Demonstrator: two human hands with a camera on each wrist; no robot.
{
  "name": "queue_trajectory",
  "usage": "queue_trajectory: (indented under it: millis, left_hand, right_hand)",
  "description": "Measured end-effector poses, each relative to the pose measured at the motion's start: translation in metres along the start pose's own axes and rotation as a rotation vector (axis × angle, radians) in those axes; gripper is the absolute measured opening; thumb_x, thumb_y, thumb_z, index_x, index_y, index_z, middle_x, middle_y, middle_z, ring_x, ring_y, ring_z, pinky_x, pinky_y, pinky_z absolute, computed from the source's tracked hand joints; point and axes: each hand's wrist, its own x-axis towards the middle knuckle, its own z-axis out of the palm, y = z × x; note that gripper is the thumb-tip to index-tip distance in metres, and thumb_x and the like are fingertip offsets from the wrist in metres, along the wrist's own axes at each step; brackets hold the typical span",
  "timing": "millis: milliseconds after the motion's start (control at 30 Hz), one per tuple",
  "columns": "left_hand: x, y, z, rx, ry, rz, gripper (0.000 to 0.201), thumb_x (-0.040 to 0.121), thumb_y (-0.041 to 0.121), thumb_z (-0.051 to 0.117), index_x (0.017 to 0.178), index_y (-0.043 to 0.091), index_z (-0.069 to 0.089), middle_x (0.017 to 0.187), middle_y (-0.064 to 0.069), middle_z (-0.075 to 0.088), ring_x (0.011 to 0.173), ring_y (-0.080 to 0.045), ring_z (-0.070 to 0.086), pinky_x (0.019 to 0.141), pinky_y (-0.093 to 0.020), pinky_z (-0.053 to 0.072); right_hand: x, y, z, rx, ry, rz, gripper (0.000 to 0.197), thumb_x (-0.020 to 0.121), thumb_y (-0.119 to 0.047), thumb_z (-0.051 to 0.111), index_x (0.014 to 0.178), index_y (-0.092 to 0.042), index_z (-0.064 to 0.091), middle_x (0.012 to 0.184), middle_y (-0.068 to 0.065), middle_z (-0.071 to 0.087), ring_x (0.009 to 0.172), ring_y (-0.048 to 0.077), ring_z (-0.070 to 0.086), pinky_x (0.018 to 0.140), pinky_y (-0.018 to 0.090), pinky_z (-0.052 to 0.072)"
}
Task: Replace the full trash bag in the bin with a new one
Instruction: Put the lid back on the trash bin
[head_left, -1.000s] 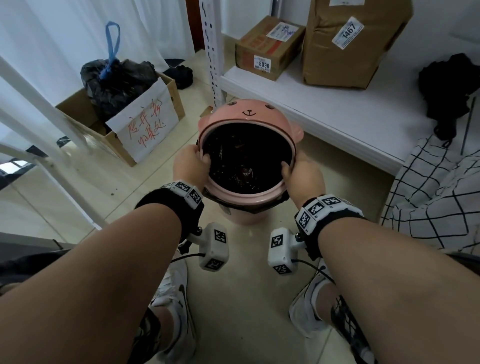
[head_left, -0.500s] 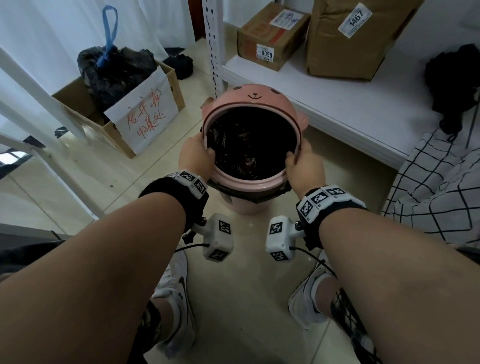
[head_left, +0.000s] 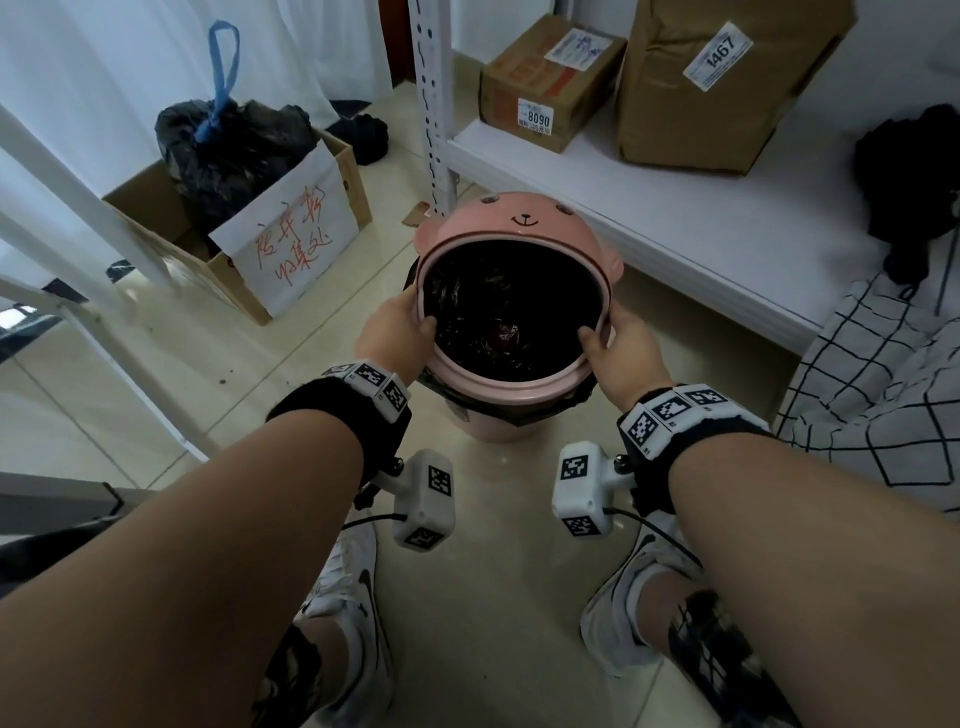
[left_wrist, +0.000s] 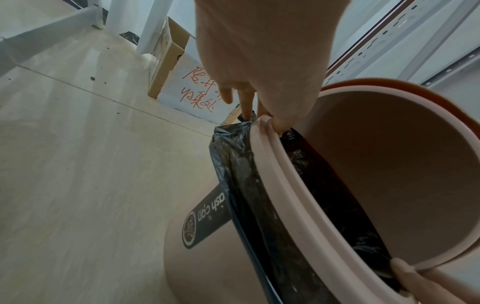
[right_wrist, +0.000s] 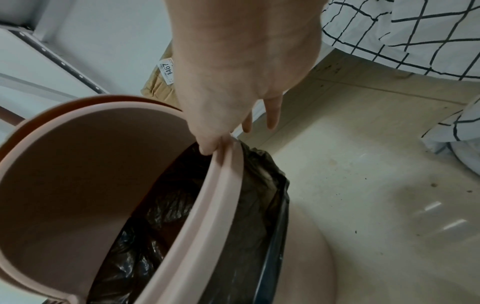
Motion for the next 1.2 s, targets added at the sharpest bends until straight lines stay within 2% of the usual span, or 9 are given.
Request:
queue_trajectory:
  millis: [300,433,567,700,767,867,967,1067,1200]
  left_hand:
    - [0.003,0.000,-0.017,-0.002,-0.112,-0.063,0.040,0.096,0.020,0.046,0.135,0.011,0.050,0.128,-0.012,0.060,0.118,-0.031,0.055,0.099,-0.037,0.044]
    - [0.008,0.011,-0.032,-0.160,0.032,-0.100,0.025,0.095,0.009,0.034,0.097,0.001,0.057,0.100,-0.013,0.056,0.097,-0.021,0.050,0.089,-0.034,0.041]
    - [0.013,0.048,-0.050,-0.256,0.141,0.056,0.041,0.097,0.030,0.034,0.114,0.003,0.059,0.114,-0.018,0.062,0.107,-0.029,0.057,0.096,-0.040,0.041]
    - [0.013,0.077,-0.058,-0.029,-0.054,0.284,0.044,0.103,0.032,0.029,0.139,0.014,0.046,0.143,-0.009,0.048,0.134,-0.024,0.042,0.108,-0.029,0.029]
    - [0.013,0.076,-0.057,0.095,-0.099,0.336,0.046,0.102,0.039,0.027,0.140,0.021,0.046,0.142,-0.009,0.050,0.135,-0.027,0.041,0.110,-0.032,0.029]
    - [0.003,0.058,-0.062,0.196,-0.063,0.365,0.053,0.096,0.053,0.026,0.118,0.022,0.063,0.120,-0.008,0.066,0.122,-0.029,0.054,0.111,-0.043,0.033]
    - [-0.017,0.047,-0.070,0.199,0.064,0.415,0.051,0.099,0.042,0.035,0.079,0.003,0.062,0.069,-0.008,0.062,0.074,-0.030,0.059,0.081,-0.037,0.047]
    - [-0.024,0.040,-0.070,0.134,0.181,0.384,0.034,0.099,0.027,0.042,0.097,0.002,0.064,0.094,-0.015,0.068,0.087,-0.031,0.061,0.077,-0.038,0.045]
    - [-0.024,0.028,-0.056,0.076,0.125,0.186,0.048,0.092,0.037,0.051,0.136,0.017,0.045,0.133,-0.013,0.047,0.121,-0.028,0.048,0.102,-0.039,0.041]
  right_hand:
    - [0.015,-0.017,-0.025,-0.123,-0.272,0.027,0.061,0.091,-0.034,0.055,0.145,-0.020,0.030,0.138,0.015,0.052,0.128,0.038,0.047,0.107,0.049,0.037]
    - [0.013,-0.033,-0.024,0.146,-0.070,0.074,0.050,0.081,-0.021,0.046,0.129,-0.009,0.051,0.128,0.015,0.059,0.121,0.033,0.053,0.104,0.036,0.040]
    - [0.003,-0.062,-0.032,0.302,0.335,-0.087,0.031,0.099,-0.020,0.035,0.113,-0.006,0.059,0.116,0.011,0.060,0.113,0.024,0.051,0.094,0.029,0.036]
    - [0.026,-0.088,-0.040,0.001,0.152,-0.376,0.034,0.100,-0.027,0.030,0.087,-0.013,0.059,0.099,0.014,0.061,0.106,0.030,0.052,0.090,0.035,0.036]
    - [0.036,-0.098,-0.045,-0.145,0.080,-0.396,0.036,0.101,-0.027,0.032,0.103,-0.008,0.063,0.114,0.016,0.061,0.115,0.033,0.050,0.099,0.038,0.034]
    - [0.036,-0.104,-0.049,-0.247,0.035,-0.371,0.045,0.100,-0.035,0.031,0.135,-0.013,0.049,0.142,0.015,0.045,0.134,0.033,0.038,0.113,0.044,0.026]
    - [0.027,-0.099,-0.045,-0.335,-0.028,-0.344,0.057,0.098,-0.049,0.027,0.148,-0.022,0.029,0.155,0.009,0.029,0.143,0.030,0.026,0.118,0.050,0.016]
    - [0.006,-0.088,-0.038,-0.398,-0.067,-0.373,0.066,0.093,-0.059,0.030,0.150,-0.027,0.020,0.158,0.005,0.022,0.145,0.029,0.020,0.118,0.055,0.005]
    - [-0.038,-0.063,-0.020,-0.521,0.045,-0.439,0.076,0.088,-0.062,0.042,0.150,-0.033,0.010,0.160,0.002,0.011,0.145,0.029,0.017,0.119,0.055,0.002]
